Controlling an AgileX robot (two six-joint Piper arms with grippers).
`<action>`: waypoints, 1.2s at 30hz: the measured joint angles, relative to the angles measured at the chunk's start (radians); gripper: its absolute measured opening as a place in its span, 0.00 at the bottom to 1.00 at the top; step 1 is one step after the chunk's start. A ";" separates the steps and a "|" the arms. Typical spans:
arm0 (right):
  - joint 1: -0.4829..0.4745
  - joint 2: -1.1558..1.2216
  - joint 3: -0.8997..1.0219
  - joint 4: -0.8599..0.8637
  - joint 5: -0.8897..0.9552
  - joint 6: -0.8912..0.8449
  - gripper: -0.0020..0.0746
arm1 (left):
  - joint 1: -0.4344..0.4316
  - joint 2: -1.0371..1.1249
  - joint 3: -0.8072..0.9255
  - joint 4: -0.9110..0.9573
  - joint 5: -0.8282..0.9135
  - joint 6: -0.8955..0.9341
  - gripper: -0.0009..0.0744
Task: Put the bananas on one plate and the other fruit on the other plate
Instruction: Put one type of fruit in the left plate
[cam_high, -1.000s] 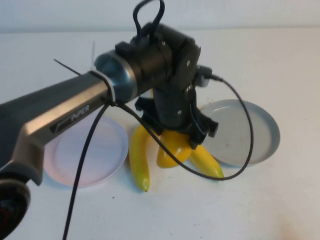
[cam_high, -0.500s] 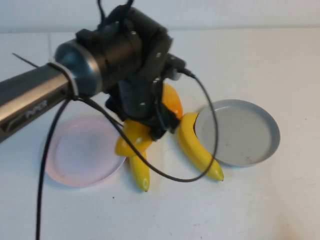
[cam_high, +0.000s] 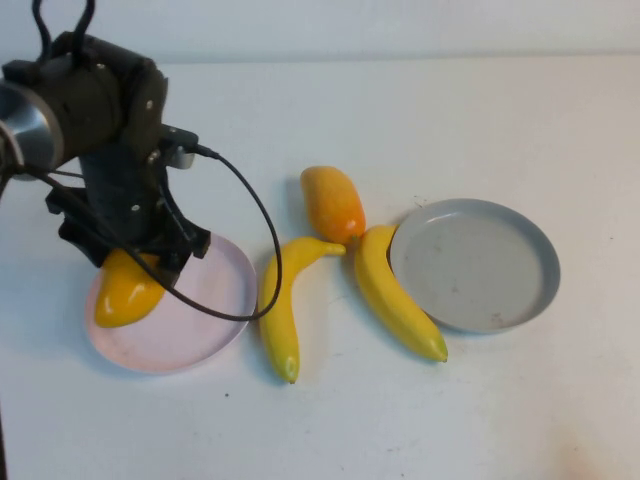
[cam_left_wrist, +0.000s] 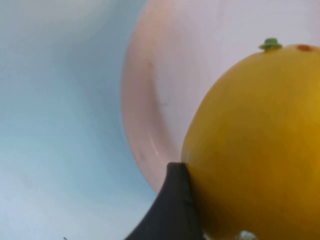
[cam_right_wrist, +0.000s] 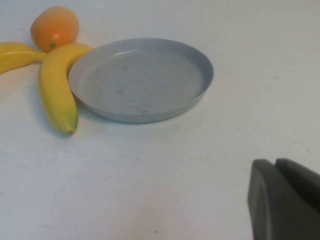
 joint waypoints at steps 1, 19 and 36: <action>0.000 0.000 0.000 0.000 0.000 0.000 0.00 | 0.011 0.000 0.002 0.000 -0.004 0.003 0.77; 0.000 0.000 0.000 0.000 0.000 0.000 0.00 | 0.036 0.034 0.004 -0.025 -0.025 0.027 0.86; 0.000 0.000 0.000 0.002 0.000 0.000 0.00 | 0.038 0.034 0.004 -0.113 -0.035 0.021 0.90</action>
